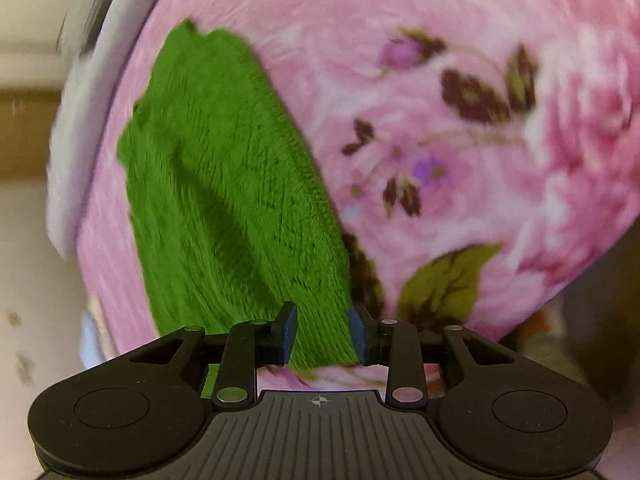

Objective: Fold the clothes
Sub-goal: 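Open both grippers and smooth the flat vest with the left gripper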

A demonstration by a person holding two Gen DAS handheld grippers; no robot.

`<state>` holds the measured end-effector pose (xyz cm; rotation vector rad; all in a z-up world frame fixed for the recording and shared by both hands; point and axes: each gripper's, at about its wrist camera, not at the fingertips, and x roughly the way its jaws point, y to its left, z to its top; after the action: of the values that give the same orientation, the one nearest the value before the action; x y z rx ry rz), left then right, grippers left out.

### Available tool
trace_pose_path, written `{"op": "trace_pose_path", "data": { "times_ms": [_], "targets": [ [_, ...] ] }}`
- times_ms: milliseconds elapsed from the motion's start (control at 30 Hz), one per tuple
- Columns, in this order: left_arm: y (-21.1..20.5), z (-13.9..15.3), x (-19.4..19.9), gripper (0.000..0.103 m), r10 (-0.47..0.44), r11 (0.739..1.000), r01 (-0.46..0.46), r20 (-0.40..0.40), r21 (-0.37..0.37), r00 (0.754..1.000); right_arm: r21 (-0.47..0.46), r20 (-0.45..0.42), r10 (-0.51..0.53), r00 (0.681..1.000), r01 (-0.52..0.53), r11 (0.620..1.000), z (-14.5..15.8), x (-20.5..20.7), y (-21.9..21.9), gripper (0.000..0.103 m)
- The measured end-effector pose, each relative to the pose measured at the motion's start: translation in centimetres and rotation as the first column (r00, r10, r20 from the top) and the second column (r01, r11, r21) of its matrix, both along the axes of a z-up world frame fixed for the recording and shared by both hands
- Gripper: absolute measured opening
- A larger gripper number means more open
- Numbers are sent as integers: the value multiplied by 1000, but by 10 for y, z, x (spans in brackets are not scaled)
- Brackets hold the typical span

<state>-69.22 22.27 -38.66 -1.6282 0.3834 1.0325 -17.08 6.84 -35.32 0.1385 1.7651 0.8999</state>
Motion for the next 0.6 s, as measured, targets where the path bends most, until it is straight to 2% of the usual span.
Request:
{"op": "trace_pose_path", "data": {
  "times_ms": [67, 167, 233, 333, 367, 400, 433, 533, 600],
  "targets": [
    [1, -15, -4, 30, 61, 998, -59, 73, -28, 995, 27, -19, -66, 998, 66, 997, -12, -2, -4, 32],
    [2, -38, -10, 31, 154, 987, -142, 179, -77, 972, 30, -24, -135, 991, 135, 990, -30, -8, -8, 32],
    [3, -54, -14, 31, 217, 974, -194, 245, -114, 945, 21, -39, -178, 983, 178, 984, -40, -14, -11, 32],
    [3, -74, -18, 29, 308, 949, -262, 331, -177, 892, 52, -62, -209, 976, 212, 976, -47, -23, -7, 32],
    [6, -65, -15, 28, 264, 963, -231, 317, -139, 911, 63, -49, -186, 981, 189, 980, -46, -25, -2, 32],
    [10, -56, -13, 18, 215, 976, -195, 297, -96, 930, 70, -27, -157, 987, 158, 985, -43, -28, 5, 30],
    [14, -46, -11, 12, 165, 986, -156, 275, -53, 947, 72, 6, -117, 993, 116, 991, -39, -30, 13, 10],
    [24, -18, -4, 3, 18, 997, -31, 194, 67, 981, 103, 137, -25, 990, 11, 995, -3, -26, 29, 6],
    [23, 21, -7, 2, -55, 982, 29, 136, 186, 989, 120, 232, 30, 972, -59, 991, 26, -20, 35, 6]
  ]
}}
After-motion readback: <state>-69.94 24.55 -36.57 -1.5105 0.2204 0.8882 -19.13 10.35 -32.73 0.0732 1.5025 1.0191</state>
